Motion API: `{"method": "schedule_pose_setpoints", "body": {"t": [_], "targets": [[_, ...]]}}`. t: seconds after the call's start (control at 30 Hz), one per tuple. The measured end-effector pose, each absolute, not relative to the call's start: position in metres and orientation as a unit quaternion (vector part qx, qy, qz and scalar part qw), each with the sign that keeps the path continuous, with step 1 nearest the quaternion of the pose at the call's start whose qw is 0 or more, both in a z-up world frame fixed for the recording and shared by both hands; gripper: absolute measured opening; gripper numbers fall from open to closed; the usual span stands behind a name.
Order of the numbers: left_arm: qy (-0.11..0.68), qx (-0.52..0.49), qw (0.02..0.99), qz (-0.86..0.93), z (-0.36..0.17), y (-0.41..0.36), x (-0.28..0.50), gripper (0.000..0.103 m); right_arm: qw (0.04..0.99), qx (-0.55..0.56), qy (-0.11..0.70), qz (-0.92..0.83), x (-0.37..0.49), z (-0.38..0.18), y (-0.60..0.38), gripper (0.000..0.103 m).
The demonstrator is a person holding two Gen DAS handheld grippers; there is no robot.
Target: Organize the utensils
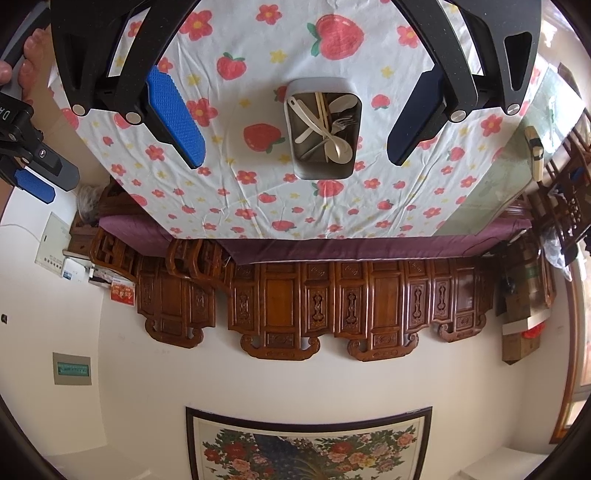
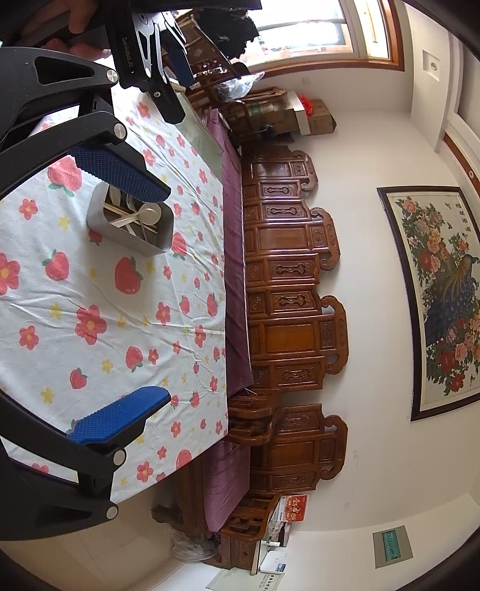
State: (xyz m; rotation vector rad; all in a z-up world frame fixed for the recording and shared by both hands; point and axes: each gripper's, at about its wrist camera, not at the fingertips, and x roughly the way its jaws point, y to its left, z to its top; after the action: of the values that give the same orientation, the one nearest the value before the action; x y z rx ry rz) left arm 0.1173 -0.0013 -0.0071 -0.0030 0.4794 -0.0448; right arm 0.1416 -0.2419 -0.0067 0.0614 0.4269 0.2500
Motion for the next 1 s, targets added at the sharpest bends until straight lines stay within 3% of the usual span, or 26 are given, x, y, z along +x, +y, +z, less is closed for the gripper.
{"method": "schedule_pose_setpoints", "body": {"t": [1.0], "targets": [[0.232,0.005,0.973,-0.019,-0.0051,-0.0029,0.1164,0.095,0.969,0.031,0.210,0.123,0.1418,-0.0080,-0.2416,0.100]]}}
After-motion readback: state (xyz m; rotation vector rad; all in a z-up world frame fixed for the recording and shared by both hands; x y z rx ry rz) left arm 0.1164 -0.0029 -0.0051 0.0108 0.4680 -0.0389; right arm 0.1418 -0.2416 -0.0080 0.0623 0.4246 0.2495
